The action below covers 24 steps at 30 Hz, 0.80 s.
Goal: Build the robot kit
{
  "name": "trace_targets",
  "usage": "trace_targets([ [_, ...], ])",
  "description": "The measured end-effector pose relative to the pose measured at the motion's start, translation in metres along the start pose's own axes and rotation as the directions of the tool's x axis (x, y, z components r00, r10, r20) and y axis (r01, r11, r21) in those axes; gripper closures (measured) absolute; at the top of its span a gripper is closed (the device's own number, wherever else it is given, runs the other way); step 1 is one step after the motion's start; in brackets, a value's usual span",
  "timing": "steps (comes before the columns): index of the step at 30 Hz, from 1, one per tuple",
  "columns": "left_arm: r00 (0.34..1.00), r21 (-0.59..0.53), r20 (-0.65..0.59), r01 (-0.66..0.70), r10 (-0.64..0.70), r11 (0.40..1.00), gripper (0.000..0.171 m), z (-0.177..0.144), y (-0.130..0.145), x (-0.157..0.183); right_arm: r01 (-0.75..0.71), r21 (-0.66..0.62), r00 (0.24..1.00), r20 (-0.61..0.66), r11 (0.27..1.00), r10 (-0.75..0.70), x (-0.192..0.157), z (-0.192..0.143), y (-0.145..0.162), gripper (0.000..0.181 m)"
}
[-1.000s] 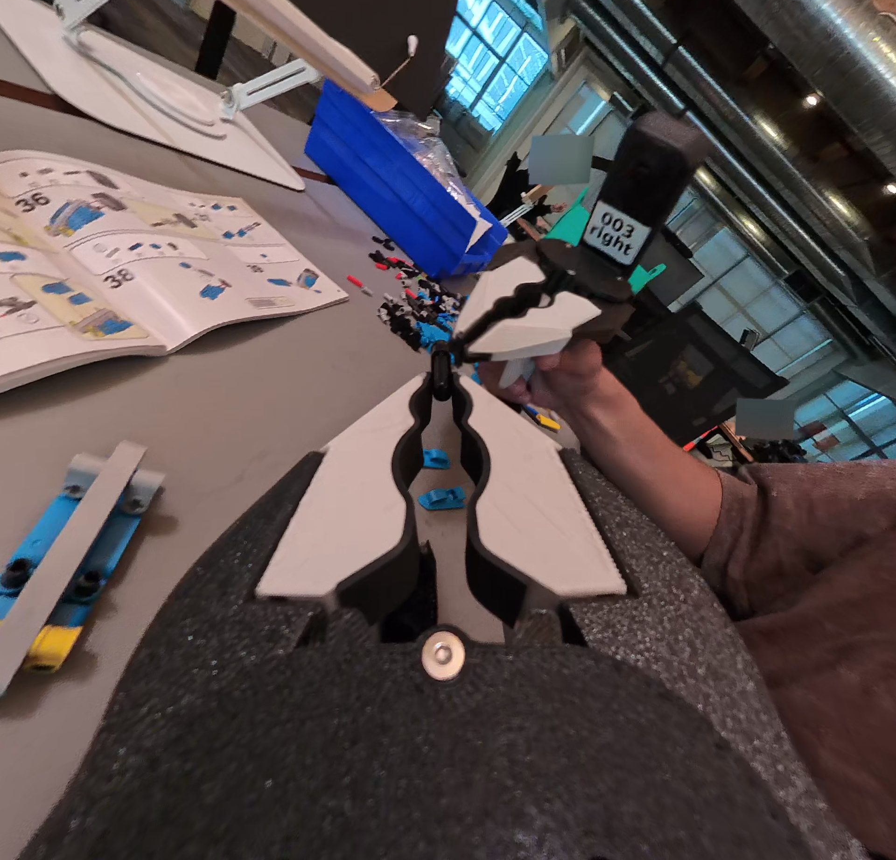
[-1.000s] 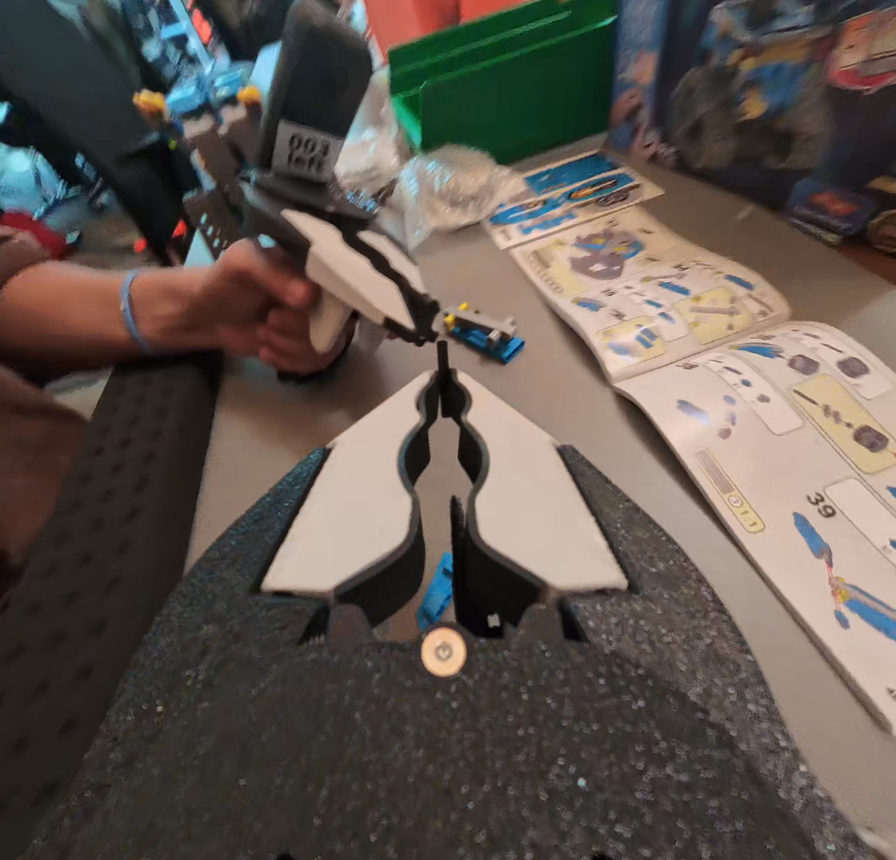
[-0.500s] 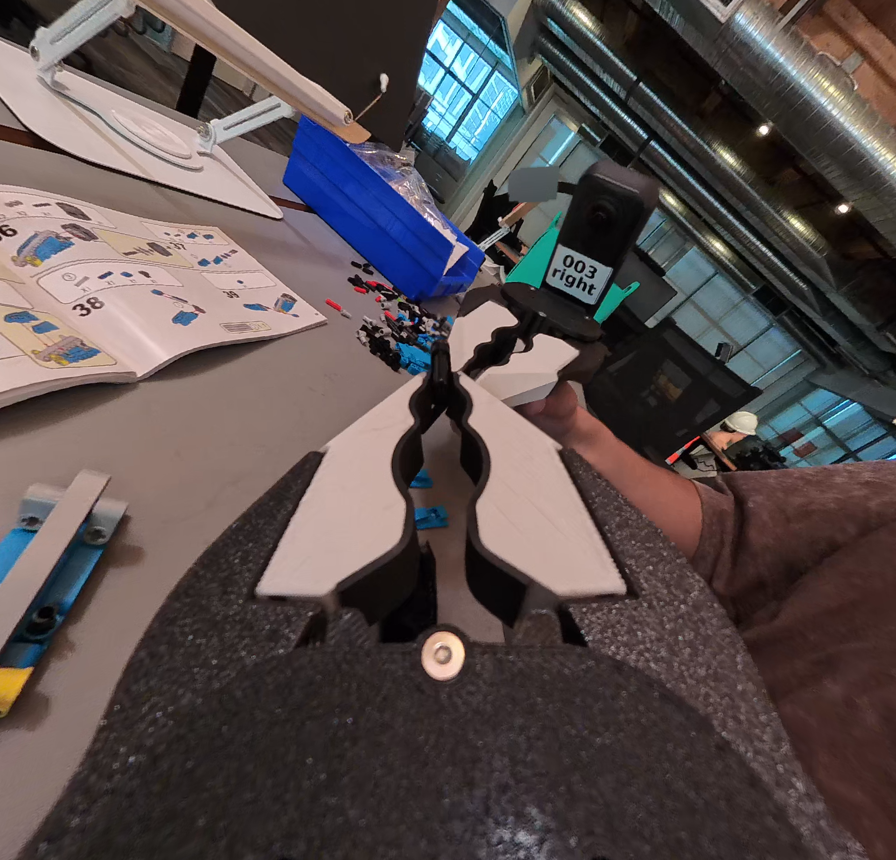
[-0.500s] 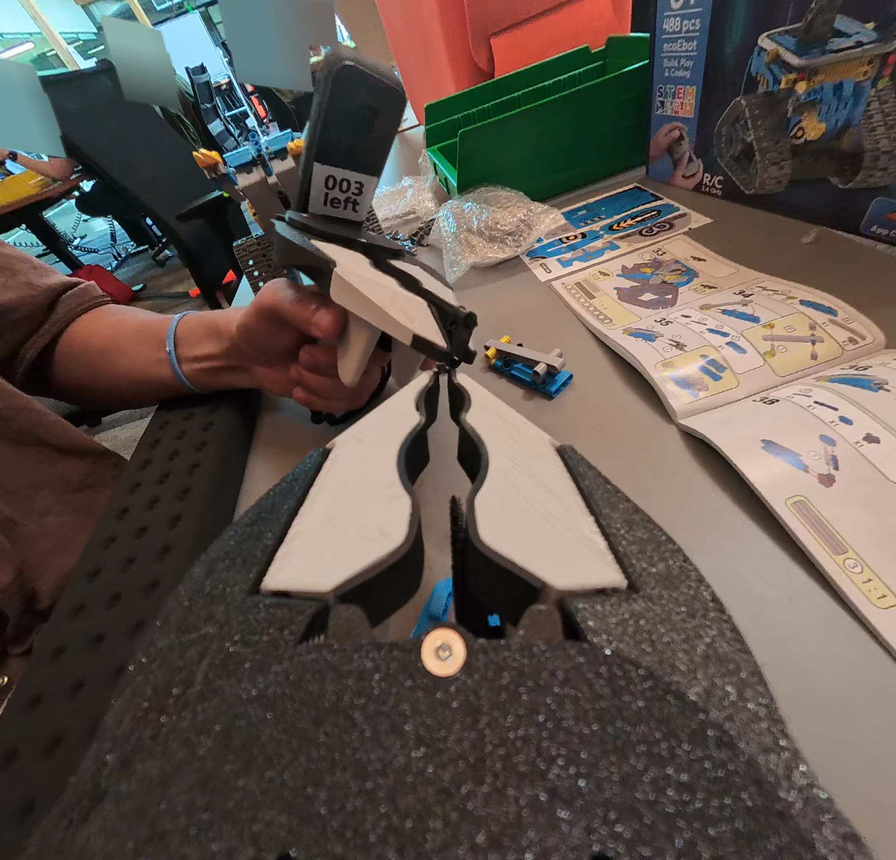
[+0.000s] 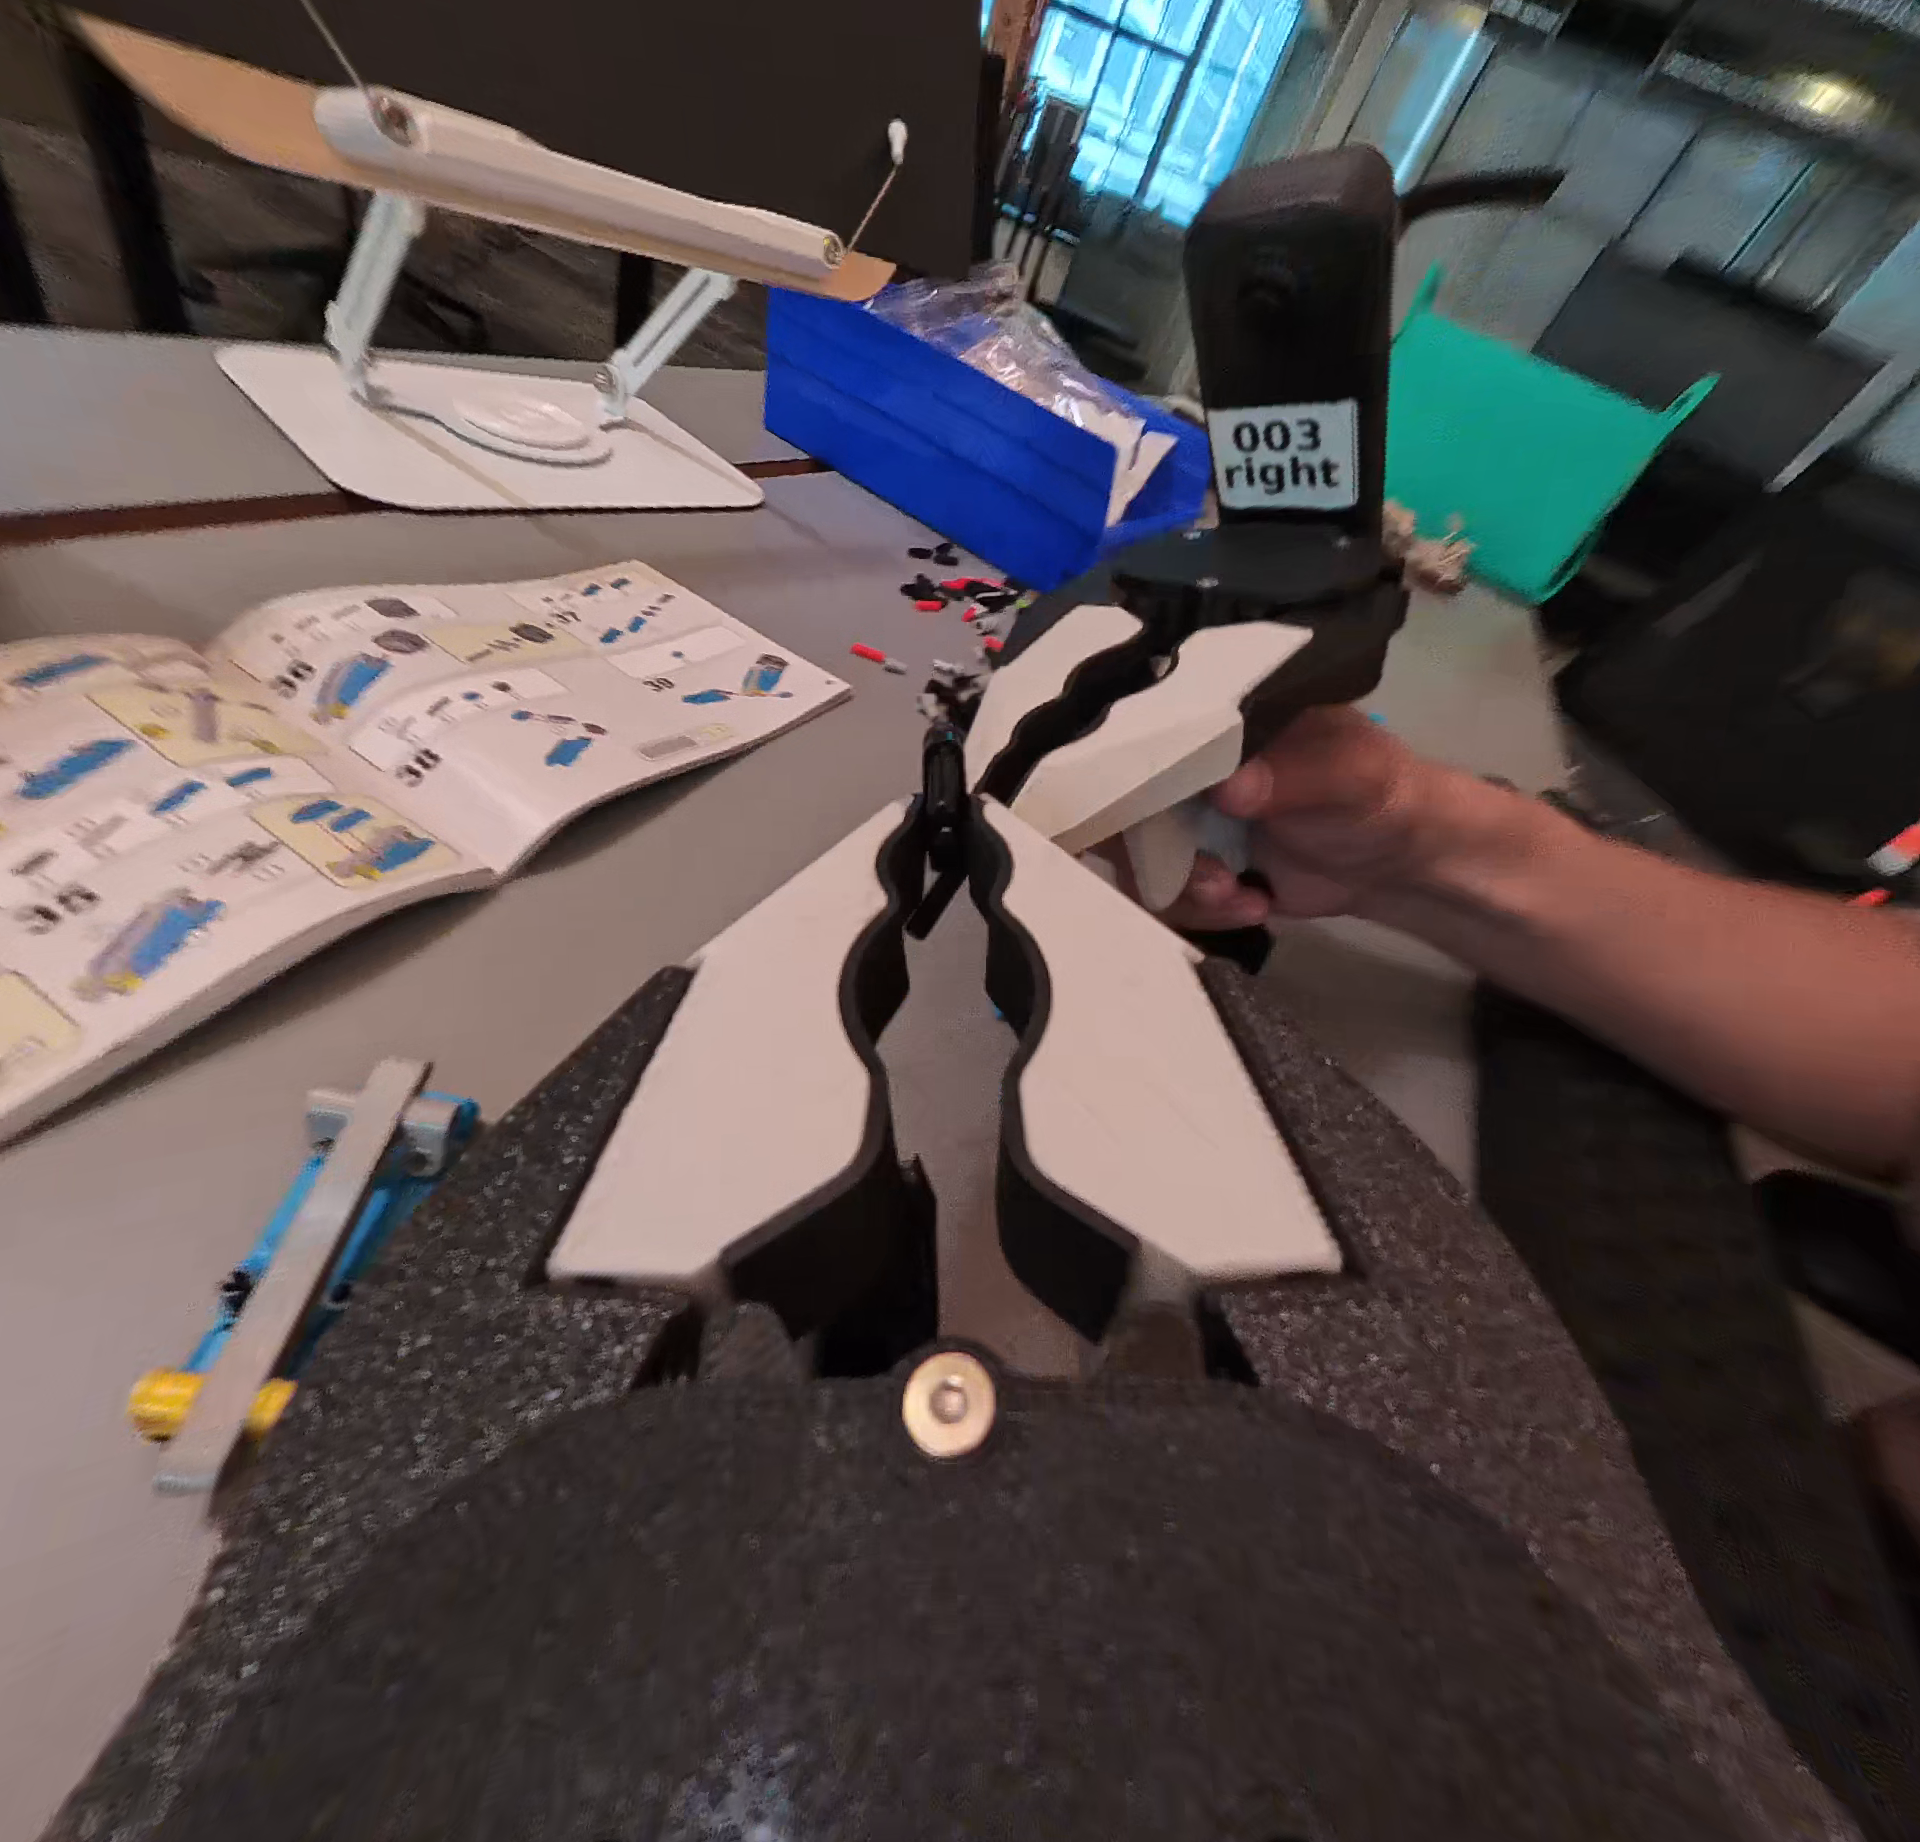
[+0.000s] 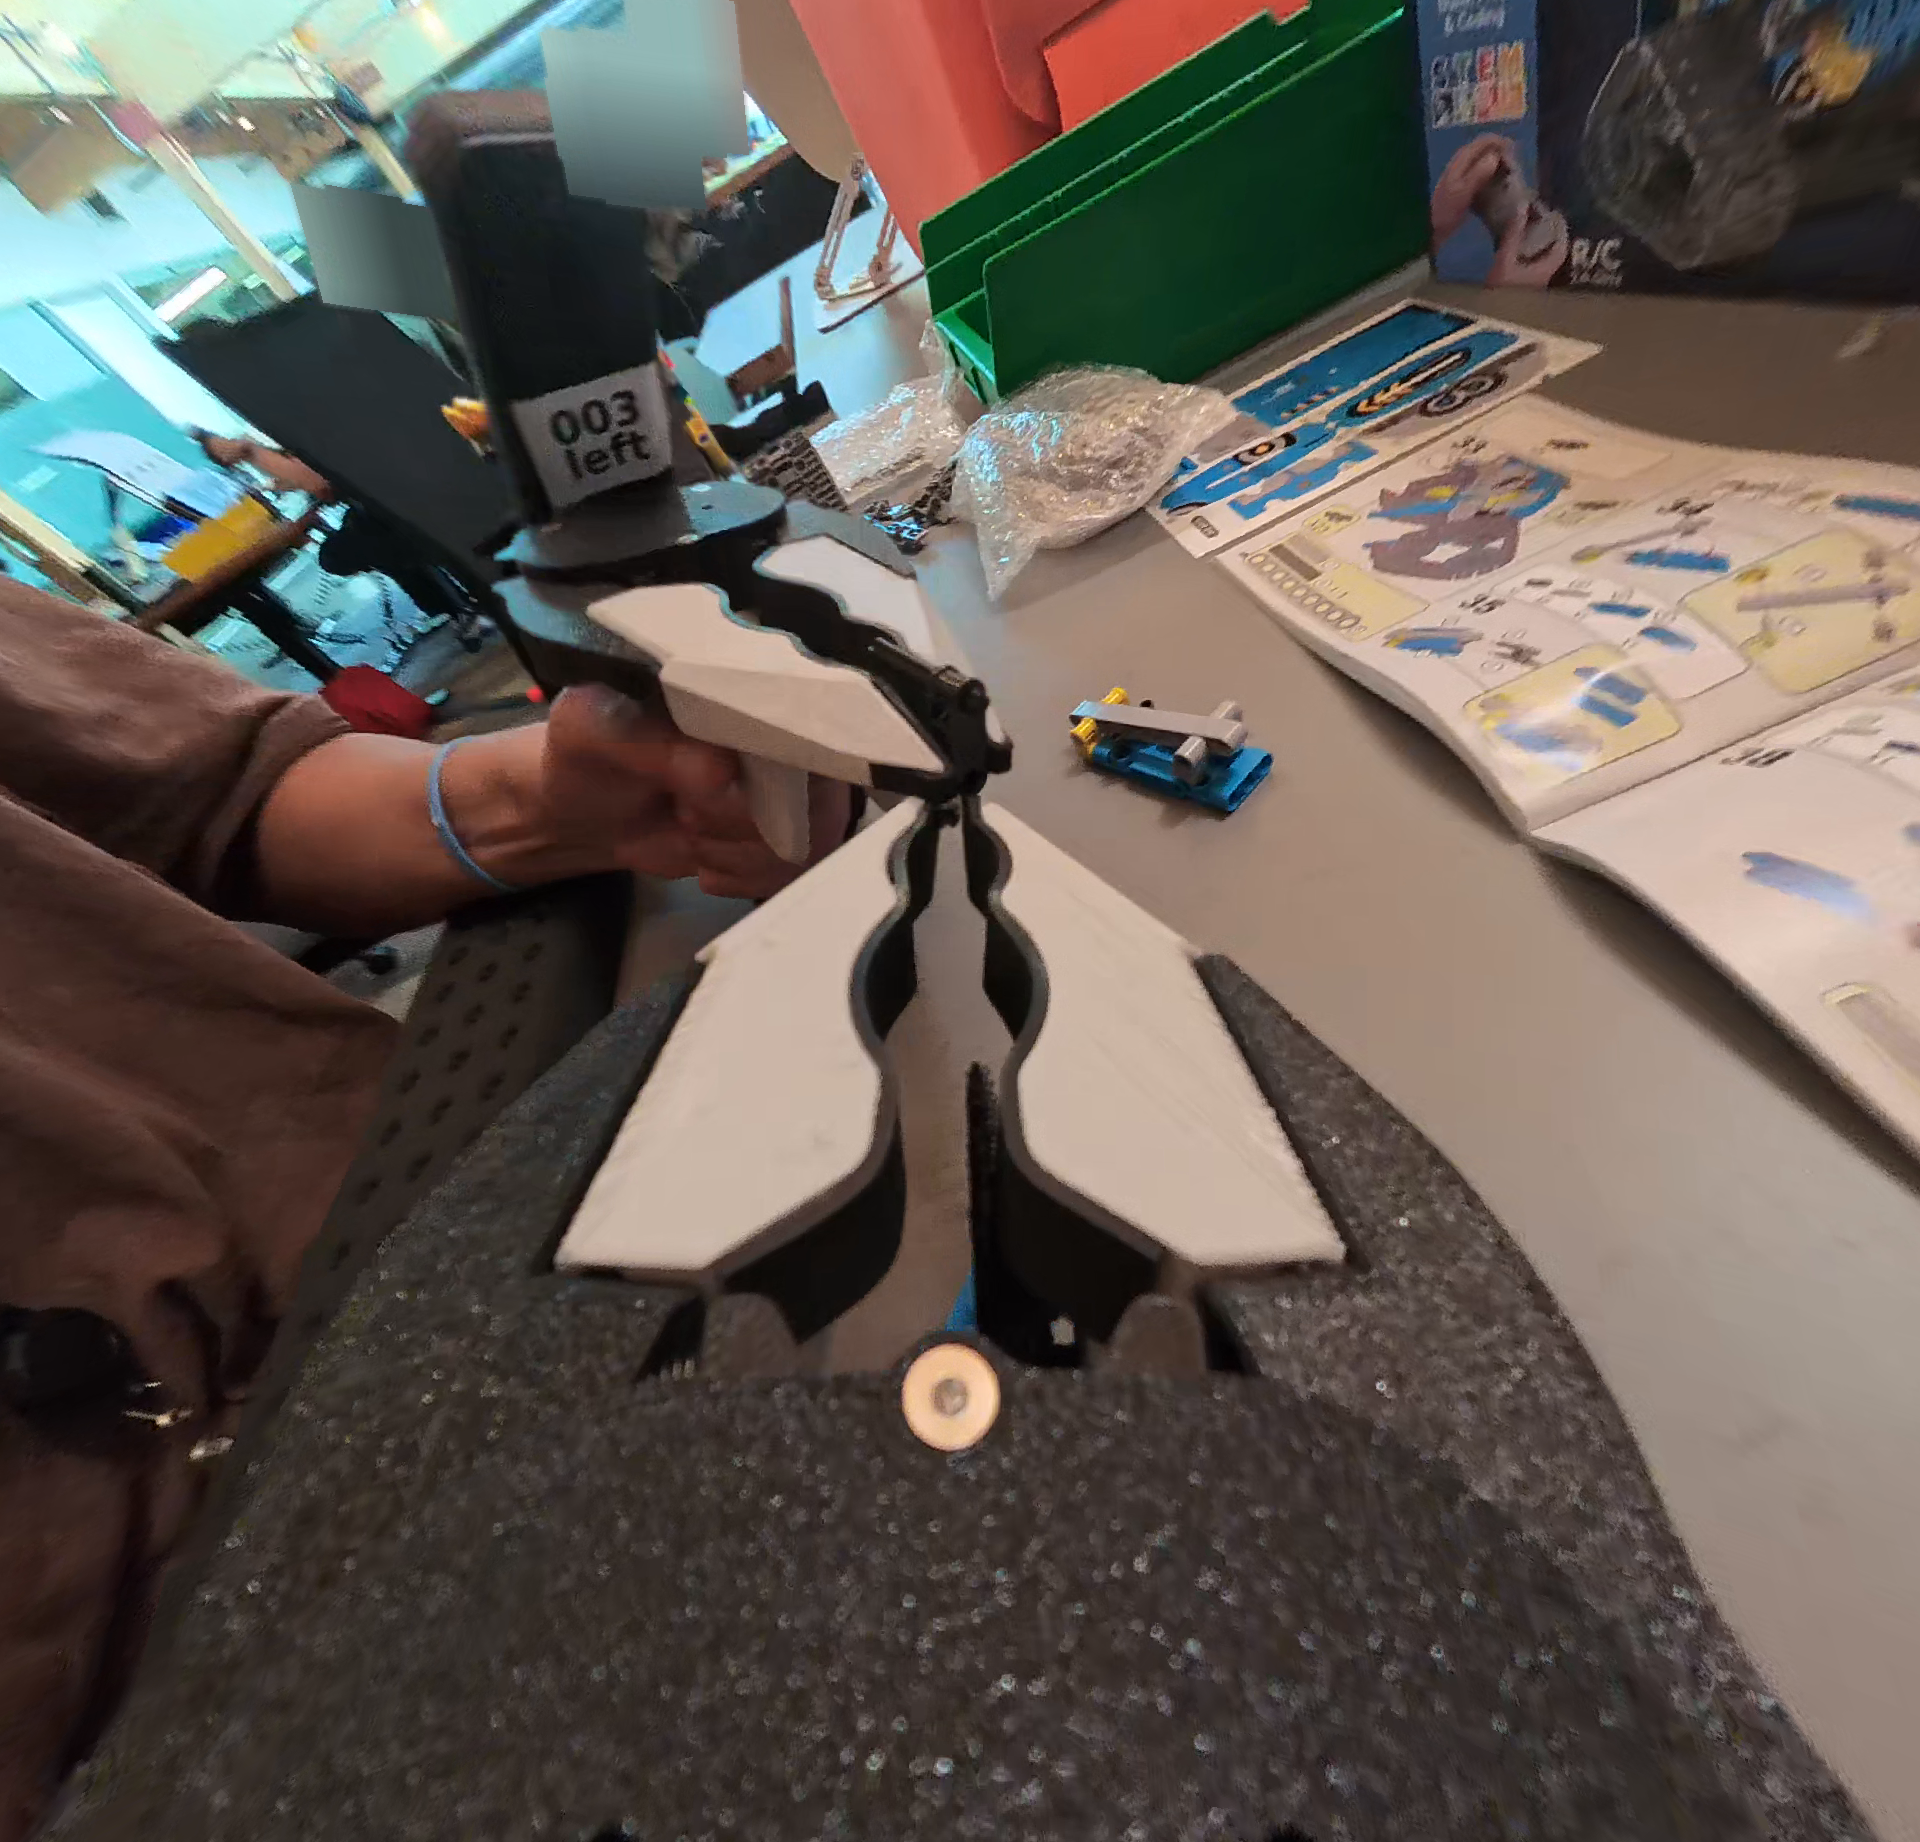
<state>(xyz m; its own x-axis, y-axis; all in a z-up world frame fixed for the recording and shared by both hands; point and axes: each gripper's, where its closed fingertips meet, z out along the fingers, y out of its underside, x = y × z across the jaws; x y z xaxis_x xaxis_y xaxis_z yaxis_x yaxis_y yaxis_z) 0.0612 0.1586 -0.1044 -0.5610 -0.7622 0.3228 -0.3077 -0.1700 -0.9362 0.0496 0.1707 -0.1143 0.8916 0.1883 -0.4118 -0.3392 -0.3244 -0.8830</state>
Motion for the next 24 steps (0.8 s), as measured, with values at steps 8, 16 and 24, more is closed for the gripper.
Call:
trace_targets([
  [8,1.000,0.013,0.025,-0.017,0.017,1.000,0.165,-0.001,-0.002,-0.002,0.009,0.008,1.000,-0.021,1.000,-0.009,0.002,0.000,-0.002,0.179],
  [16,0.836,0.173,-0.450,0.425,-0.313,0.888,0.165,-0.032,-0.046,0.023,0.112,0.171,0.990,0.067,0.979,-0.124,-0.023,-0.028,-0.036,0.178],
  [24,0.740,0.148,-0.608,0.462,-0.288,0.875,0.166,-0.040,-0.054,0.051,0.149,0.269,0.965,0.171,0.952,-0.199,-0.061,-0.031,-0.054,0.179],
])
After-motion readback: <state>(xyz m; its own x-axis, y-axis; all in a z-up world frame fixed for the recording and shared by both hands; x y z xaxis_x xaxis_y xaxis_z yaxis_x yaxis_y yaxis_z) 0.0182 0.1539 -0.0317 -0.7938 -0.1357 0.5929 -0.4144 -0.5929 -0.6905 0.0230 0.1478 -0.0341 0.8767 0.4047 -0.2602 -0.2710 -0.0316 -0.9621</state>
